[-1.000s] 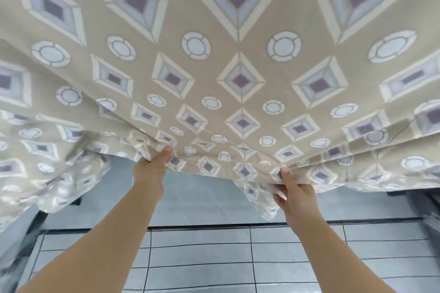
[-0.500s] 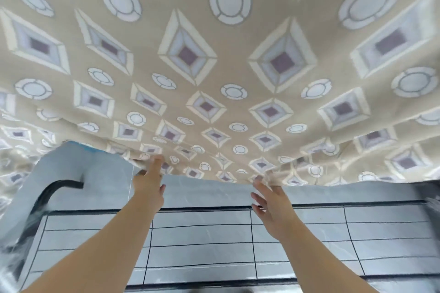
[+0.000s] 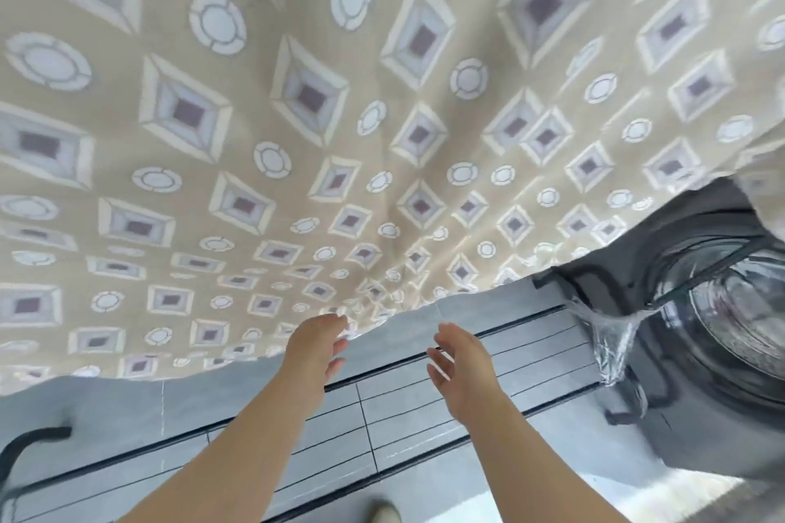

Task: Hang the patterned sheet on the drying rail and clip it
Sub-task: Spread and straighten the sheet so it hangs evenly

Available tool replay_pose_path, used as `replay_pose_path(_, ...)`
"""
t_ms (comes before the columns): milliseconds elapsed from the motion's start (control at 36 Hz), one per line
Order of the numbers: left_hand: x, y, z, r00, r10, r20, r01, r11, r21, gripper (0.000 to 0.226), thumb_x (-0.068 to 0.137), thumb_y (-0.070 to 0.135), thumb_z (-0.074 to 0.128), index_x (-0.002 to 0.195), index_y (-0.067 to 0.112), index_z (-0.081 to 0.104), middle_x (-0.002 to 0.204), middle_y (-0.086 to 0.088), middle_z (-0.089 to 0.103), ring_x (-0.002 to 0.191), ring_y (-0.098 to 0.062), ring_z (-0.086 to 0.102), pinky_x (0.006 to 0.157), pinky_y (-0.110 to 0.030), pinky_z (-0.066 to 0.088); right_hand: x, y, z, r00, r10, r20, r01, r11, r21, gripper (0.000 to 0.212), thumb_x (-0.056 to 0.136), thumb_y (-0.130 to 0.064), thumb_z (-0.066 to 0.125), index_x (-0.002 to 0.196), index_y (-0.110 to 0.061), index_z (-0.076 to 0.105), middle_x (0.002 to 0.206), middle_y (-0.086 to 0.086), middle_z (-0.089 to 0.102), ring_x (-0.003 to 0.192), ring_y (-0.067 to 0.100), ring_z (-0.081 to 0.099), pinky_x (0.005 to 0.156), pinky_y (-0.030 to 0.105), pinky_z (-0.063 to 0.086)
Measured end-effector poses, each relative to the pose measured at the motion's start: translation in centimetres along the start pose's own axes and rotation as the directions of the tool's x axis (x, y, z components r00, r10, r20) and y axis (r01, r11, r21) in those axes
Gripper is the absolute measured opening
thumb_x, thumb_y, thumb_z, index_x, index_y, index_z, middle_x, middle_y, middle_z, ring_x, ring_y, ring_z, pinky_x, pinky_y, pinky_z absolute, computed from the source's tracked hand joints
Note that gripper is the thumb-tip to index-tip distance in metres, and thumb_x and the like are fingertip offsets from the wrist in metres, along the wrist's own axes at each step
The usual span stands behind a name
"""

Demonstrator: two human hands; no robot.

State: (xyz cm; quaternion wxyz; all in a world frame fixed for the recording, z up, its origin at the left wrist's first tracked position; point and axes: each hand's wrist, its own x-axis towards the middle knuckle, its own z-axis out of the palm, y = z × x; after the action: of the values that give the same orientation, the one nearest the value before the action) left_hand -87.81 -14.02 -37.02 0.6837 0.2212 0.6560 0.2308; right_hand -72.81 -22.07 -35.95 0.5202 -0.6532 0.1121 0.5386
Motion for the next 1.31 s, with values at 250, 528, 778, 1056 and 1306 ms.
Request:
replay_pose_path(250,-7.2,2.2,8.8,0.959,0.148,0.244,-0.198,0.960,0.198,0.006,0.086,0.014,0.058,0.091,0.017,0.058,0.090,-0.003,0.058,0.076,-0.015,0.058,0.062,-0.024,0.039,-4.0,-6.6,-6.5,0.999,-0.046,-0.011,0.047,0.995,0.092,0.005,0.088,-0.017,0.060,0.085,-0.016,0.056,0.089,0.004,0.057,0.075,0.017,0.055,0.068,0.027,0.046)
replay_pose_path(528,-9.2,1.9,22.2,0.922,0.298,0.247,-0.382,0.804,0.456,0.011,0.087,0.011,0.057,0.085,0.022,0.056,0.080,0.003,0.058,0.071,-0.016,0.055,0.056,-0.023,0.035,-0.3,-17.1,-15.8,0.999,-0.046,-0.021,0.048,0.993,0.111,0.006,0.091,-0.018,0.055,0.096,-0.014,0.055,0.091,0.003,0.060,0.077,0.016,0.056,0.065,0.027,0.045)
replay_pose_path(778,-8.5,1.8,32.9,0.914,0.343,0.218,-0.406,0.787,0.464,0.015,0.086,0.012,0.057,0.079,0.024,0.059,0.082,0.006,0.058,0.082,-0.017,0.056,0.065,-0.024,0.040,3.7,-27.3,-20.2,0.990,-0.140,0.001,0.140,0.989,-0.037,0.007,0.091,-0.016,0.054,0.085,-0.015,0.055,0.087,0.002,0.055,0.076,0.016,0.055,0.067,0.026,0.046)
replay_pose_path(1056,-8.6,2.8,38.7,0.858,0.454,0.240,-0.498,0.618,0.608,0.019,0.085,0.016,0.059,0.103,0.018,0.055,0.100,0.004,0.053,0.087,-0.017,0.053,0.077,-0.028,0.044,7.5,-32.9,-20.7,0.935,-0.324,-0.144,0.272,0.916,-0.295,0.021,0.090,-0.013,0.053,0.110,-0.007,0.055,0.079,0.005,0.054,0.069,0.020,0.050,0.064,0.030,0.043)
replay_pose_path(1306,-9.3,3.9,44.8,0.858,0.513,0.040,-0.251,0.350,0.902,0.086,0.066,0.053,0.073,0.128,0.017,0.026,0.131,-0.008,0.030,0.123,-0.027,0.032,0.098,-0.038,0.030,8.9,-39.6,-21.3,0.779,-0.589,-0.214,0.417,0.742,-0.524,0.094,0.073,-0.044,0.072,0.145,-0.017,0.019,0.147,0.013,0.025,0.132,0.033,0.032,0.104,0.049,0.033)
